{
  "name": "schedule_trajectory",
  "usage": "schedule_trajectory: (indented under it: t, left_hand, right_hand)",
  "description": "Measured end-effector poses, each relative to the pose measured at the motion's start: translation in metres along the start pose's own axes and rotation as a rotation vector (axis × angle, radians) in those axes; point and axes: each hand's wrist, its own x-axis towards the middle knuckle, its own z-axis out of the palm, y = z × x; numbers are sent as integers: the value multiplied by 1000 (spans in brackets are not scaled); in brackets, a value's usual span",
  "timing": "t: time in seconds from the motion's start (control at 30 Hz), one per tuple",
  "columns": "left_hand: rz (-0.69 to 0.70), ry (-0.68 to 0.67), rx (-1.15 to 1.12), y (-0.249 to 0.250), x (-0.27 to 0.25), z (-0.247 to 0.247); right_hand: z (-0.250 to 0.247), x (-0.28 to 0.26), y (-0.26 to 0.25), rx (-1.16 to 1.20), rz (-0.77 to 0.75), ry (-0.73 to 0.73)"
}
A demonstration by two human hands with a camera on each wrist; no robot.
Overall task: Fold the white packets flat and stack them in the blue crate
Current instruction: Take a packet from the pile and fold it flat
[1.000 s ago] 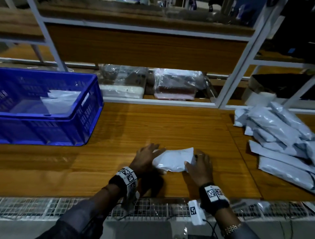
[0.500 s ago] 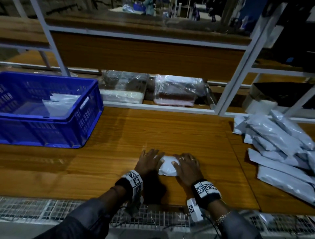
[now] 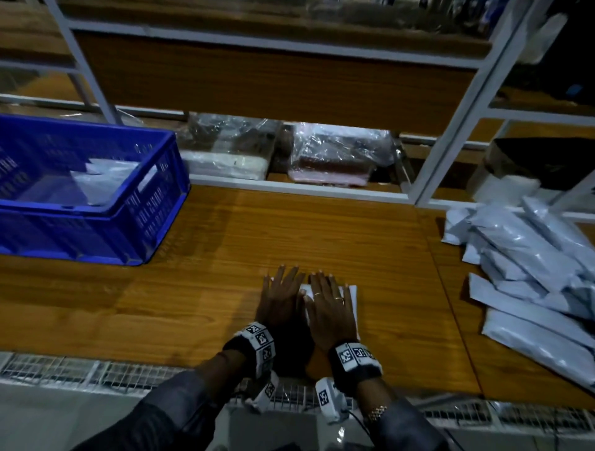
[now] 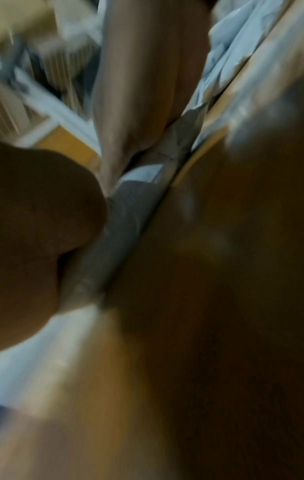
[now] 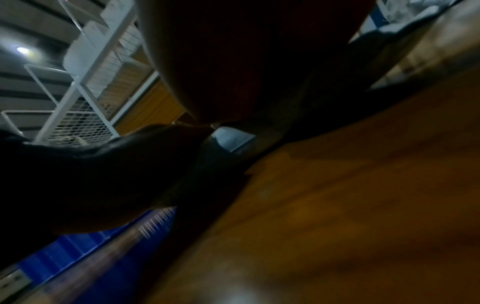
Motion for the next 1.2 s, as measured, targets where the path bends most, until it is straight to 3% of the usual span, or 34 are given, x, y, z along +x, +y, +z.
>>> schedule_trajectory:
  t: [0.17,0.27,0.4,0.47,0.57,0.87,1.2]
  left_hand:
    - [-24,-76,-16,-2,2,1]
    - [-26,-131,2,-6,7,3]
    - [-9,-62,35,3,7,-8]
    - [-7,-107,30,11,9,-15]
    - [-11,-144,5,14,13,-13]
    - [79,-76,-79,0,23,14]
    - [-120,-102,45,18,17,-1]
  right_hand:
    - [-9,-2,-6,100,33,68]
    - [-9,1,-3,174,74,37]
    - [-15,10,11,302,193,55]
    - [-17,13,15,366,270,72]
    - [-15,15,14,298,319,7]
    - [-4,19,12,240,348,15]
    - [-12,20,2,172,338,-4]
